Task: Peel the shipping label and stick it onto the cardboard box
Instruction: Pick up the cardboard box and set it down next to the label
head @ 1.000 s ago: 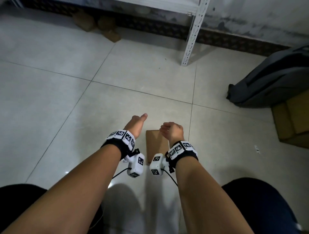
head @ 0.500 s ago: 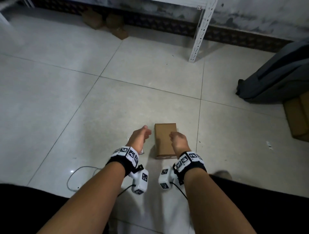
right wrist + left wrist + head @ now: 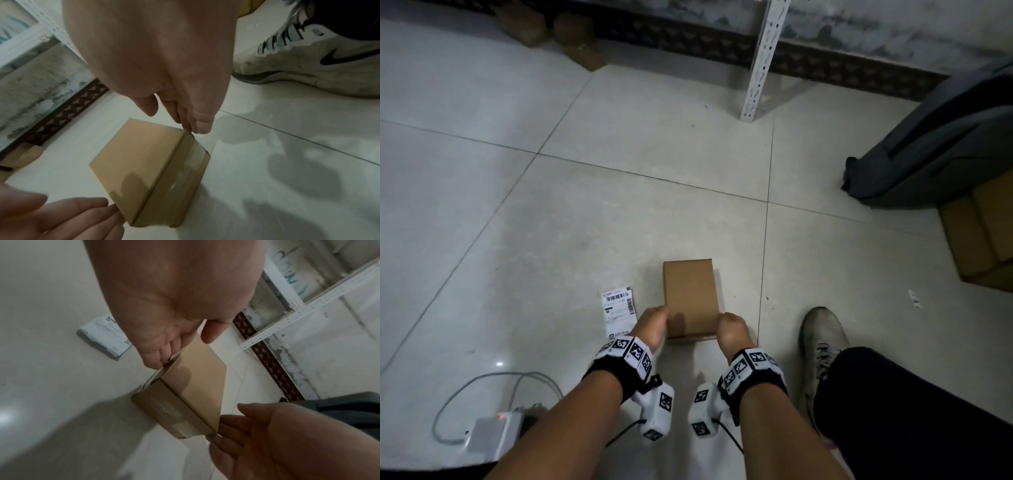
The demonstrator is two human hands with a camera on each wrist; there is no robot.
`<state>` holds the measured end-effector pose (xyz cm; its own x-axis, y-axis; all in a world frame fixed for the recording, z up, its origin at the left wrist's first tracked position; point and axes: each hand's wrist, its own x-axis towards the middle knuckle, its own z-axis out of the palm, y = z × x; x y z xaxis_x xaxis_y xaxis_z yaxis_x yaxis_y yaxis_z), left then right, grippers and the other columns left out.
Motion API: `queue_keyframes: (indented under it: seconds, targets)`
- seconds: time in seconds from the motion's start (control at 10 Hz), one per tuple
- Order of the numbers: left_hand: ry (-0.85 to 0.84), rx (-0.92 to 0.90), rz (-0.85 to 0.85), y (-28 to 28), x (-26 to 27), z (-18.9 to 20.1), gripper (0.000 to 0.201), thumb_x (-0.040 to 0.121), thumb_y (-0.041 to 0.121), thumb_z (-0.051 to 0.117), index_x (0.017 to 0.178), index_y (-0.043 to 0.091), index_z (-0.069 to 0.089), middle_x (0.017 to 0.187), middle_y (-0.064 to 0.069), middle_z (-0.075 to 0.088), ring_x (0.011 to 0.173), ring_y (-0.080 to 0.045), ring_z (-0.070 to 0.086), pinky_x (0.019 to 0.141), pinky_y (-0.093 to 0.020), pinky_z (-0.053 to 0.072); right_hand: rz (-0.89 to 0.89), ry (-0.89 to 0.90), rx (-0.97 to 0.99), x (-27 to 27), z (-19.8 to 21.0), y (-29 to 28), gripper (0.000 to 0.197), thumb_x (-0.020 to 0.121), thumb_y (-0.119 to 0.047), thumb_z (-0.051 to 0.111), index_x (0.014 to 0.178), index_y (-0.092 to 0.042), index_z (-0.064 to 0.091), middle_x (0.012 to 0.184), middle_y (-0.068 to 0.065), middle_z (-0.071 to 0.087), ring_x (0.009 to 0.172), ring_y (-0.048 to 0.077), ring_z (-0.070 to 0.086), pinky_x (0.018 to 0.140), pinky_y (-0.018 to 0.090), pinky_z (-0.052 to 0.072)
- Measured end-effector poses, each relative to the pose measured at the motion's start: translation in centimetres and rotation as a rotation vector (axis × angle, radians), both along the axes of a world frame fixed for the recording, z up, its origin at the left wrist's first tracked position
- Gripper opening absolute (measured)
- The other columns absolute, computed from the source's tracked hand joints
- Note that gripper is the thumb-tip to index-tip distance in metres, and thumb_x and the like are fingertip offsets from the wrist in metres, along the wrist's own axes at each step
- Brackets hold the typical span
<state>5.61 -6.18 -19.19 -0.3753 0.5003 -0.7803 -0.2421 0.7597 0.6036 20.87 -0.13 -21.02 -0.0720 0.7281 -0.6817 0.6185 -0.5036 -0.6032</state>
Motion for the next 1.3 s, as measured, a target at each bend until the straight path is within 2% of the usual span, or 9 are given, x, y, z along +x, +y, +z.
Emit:
queue_keyframes:
  seconds: [0.1, 0.3, 0.5, 0.6, 0.8, 1.0, 1.1, 1.2, 1.3]
  targets:
    - [-0.012, -0.003, 0.059, 0.1, 0.1, -0.3, 0.047, 0.088, 0.004, 0.046, 0.04, 0.008, 0.046, 0.029, 0.006, 0.036, 0.046, -0.019, 0.03, 0.049, -0.029, 0.024, 0.038, 0.001, -0.032, -0.5, -0.4, -0.2, 0.036, 0.102, -0.011, 0.042, 0.125, 0.008, 0.06, 0.13, 0.027, 0.063, 0.122, 0.039, 0.059, 0.085, 0.031, 0.045]
    - [-0.066, 0.067, 0.086, 0.9, -0.5, -2.3, 0.027, 0.057, 0.017, 0.053, 0.03, 0.014, 0.05, 0.033, 0.006, 0.034, 0.048, -0.023, 0.025, 0.05, -0.032, 0.019, 0.024, -0.013, -0.039, -0.9, 0.3, 0.4, 0.035, 0.101, -0.013, 0.044, 0.124, 0.006, 0.063, 0.129, 0.025, 0.064, 0.12, 0.038, 0.06, 0.095, 0.036, 0.049]
    - [0.038, 0.133, 0.002, 1.1, -0.5, 3.5, 0.011, 0.064, 0.015, 0.058, 0.054, 0.013, 0.055, 0.062, -0.009, 0.051, 0.057, -0.022, 0.043, 0.053, -0.027, 0.032, -0.05, 0.016, -0.046, -2.3, 3.1, 1.2, 0.021, 0.094, -0.022, 0.05, 0.099, -0.007, 0.064, 0.108, 0.018, 0.066, 0.094, 0.032, 0.056, 0.085, 0.032, 0.042]
    - [0.088, 0.226, -0.052, 0.8, -0.6, 6.1, 0.028, 0.058, 0.011, 0.057, 0.08, 0.003, 0.071, 0.087, -0.015, 0.068, 0.082, -0.026, 0.061, 0.073, -0.029, 0.046, -0.148, 0.081, -0.069, -2.5, 4.9, 1.1, 0.048, 0.083, -0.04, 0.065, 0.114, -0.004, 0.062, 0.11, 0.015, 0.068, 0.1, 0.034, 0.065, 0.088, 0.037, 0.05]
    - [0.137, 0.316, -0.148, 1.0, 0.3, 9.1, 0.065, 0.074, -0.017, 0.045, 0.133, 0.004, 0.06, 0.115, -0.012, 0.066, 0.103, -0.022, 0.058, 0.094, -0.03, 0.048, -0.204, 0.078, -0.035, -2.5, 2.7, 1.2, 0.128, 0.016, -0.085, 0.08, 0.118, -0.011, 0.06, 0.108, 0.014, 0.074, 0.094, 0.032, 0.074, 0.085, 0.047, 0.061]
    - [0.129, 0.393, -0.187, 0.1, 1.1, 9.6, 0.06, 0.076, -0.014, 0.048, 0.131, 0.005, 0.063, 0.133, 0.0, 0.06, 0.124, -0.018, 0.054, 0.111, -0.035, 0.042, -0.216, 0.026, 0.028, -1.7, 4.9, 0.7, 0.142, 0.001, -0.083, 0.08, 0.12, -0.011, 0.049, 0.111, 0.014, 0.068, 0.095, 0.032, 0.072, 0.08, 0.046, 0.063]
    - [0.094, 0.404, -0.172, -0.2, 1.1, 9.0, 0.055, 0.075, -0.012, 0.05, 0.122, 0.007, 0.069, 0.131, -0.003, 0.066, 0.124, -0.022, 0.058, 0.108, -0.036, 0.045, -0.22, 0.022, 0.02, -1.0, 5.2, 0.6, 0.145, 0.002, -0.082, 0.081, 0.123, -0.009, 0.047, 0.114, 0.012, 0.065, 0.096, 0.032, 0.07, 0.081, 0.048, 0.063]
    - [0.09, 0.421, -0.05, 0.0, 0.9, 9.2, 0.037, 0.082, -0.005, 0.061, 0.116, 0.004, 0.07, 0.108, -0.008, 0.073, 0.106, -0.026, 0.066, 0.084, -0.023, 0.053, -0.231, 0.126, -0.069, -0.7, 6.8, -0.2, 0.136, 0.012, -0.074, 0.088, 0.125, -0.008, 0.051, 0.111, 0.013, 0.069, 0.094, 0.032, 0.071, 0.075, 0.047, 0.064]
    - [0.131, 0.372, 0.098, 0.4, 0.1, 9.0, 0.042, 0.079, 0.014, 0.077, 0.118, 0.004, 0.064, 0.103, -0.009, 0.071, 0.097, -0.026, 0.068, 0.081, -0.027, 0.056, -0.217, 0.29, -0.165, -1.0, 8.2, -0.8, 0.113, 0.032, -0.061, 0.092, 0.123, -0.005, 0.057, 0.108, 0.018, 0.072, 0.093, 0.034, 0.073, 0.07, 0.047, 0.064]
